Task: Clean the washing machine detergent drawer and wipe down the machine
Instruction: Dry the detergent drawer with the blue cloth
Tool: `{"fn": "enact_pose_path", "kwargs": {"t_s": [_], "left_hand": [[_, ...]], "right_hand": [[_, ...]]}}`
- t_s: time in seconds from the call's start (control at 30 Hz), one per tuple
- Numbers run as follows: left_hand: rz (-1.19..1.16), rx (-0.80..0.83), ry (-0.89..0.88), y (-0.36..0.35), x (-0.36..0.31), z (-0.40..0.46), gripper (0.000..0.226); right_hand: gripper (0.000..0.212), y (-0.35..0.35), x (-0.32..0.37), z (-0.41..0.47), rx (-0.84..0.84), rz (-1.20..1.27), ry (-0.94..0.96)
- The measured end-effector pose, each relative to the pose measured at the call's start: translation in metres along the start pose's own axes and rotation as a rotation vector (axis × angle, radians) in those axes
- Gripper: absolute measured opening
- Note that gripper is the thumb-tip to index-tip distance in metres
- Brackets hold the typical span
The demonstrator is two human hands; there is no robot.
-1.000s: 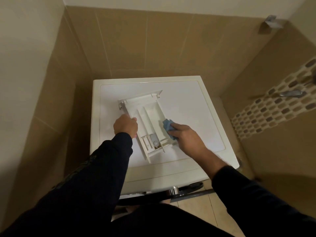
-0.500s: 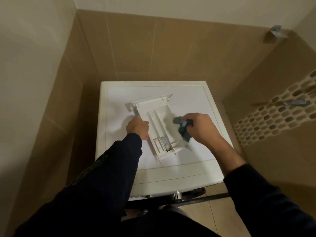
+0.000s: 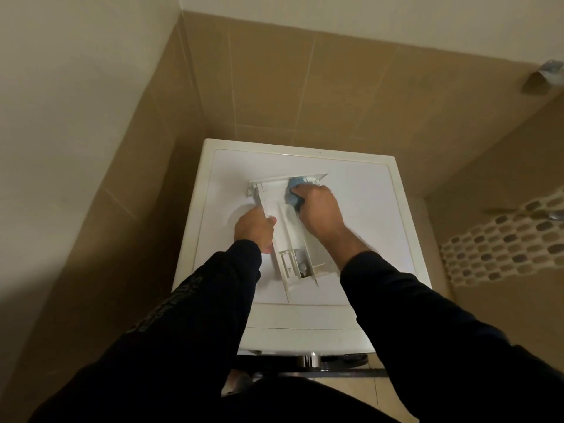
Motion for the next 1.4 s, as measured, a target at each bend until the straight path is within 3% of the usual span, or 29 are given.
{"fn": "enact_pose_path", "kwargs": {"t_s": [0.1, 0.2, 0.27, 0.33, 0.47, 0.57, 0.7, 0.97, 1.13, 1.4], "left_hand": [[-0.003, -0.023, 0.006, -0.001, -0.001, 0.0, 0.006], [0.039, -0.08, -0.006, -0.002, -0.001, 0.0, 0.016], [0.058, -0.112, -0.024, -0.003, 0.0, 0.0, 0.022], [0.071, -0.119, -0.026, -0.004, 0.001, 0.0, 0.025], [0.075, -0.1, -0.023, -0.003, 0.0, 0.002, 0.027], [0.076, -0.088, -0.013, -0.003, 0.0, 0.002, 0.025], [0.079, -0.071, 0.01, -0.003, 0.002, 0.007, 0.02], [0.05, -0.004, 0.051, -0.002, 0.001, 0.006, 0.018], [0.084, 0.042, 0.034, -0.002, -0.002, 0.004, 0.024], [0.104, -0.041, 0.008, -0.001, -0.007, 0.0, 0.018]], "right_hand": [[0.025, -0.014, 0.003, -0.004, 0.066, 0.051, 0.02], [0.029, -0.007, -0.002, -0.01, 0.103, 0.067, 0.015], [0.034, 0.001, -0.007, -0.014, 0.247, -0.014, -0.085], [0.031, 0.01, -0.017, -0.014, 0.287, -0.131, -0.141], [0.017, 0.019, -0.013, -0.007, 0.1, -0.246, 0.034], [0.014, 0.002, -0.017, -0.007, 0.226, -0.522, 0.086], [0.015, -0.007, -0.02, -0.002, 0.328, -0.639, 0.098], [0.024, -0.022, -0.014, -0.002, 0.37, -0.661, 0.106], [0.029, -0.024, -0.016, -0.001, 0.478, -0.669, 0.126], [0.016, -0.007, -0.017, 0.006, 0.82, -0.709, 0.352]]}}
Point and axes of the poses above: each hand's wrist, its own z-axis towards the middle knuckle, its own y-axis out of the back of the hand, x = y × z, the point moved 4 cm from there along z, towards the middle knuckle, and after that the axes turned 9 degrees about y, right-handed, at the moved point
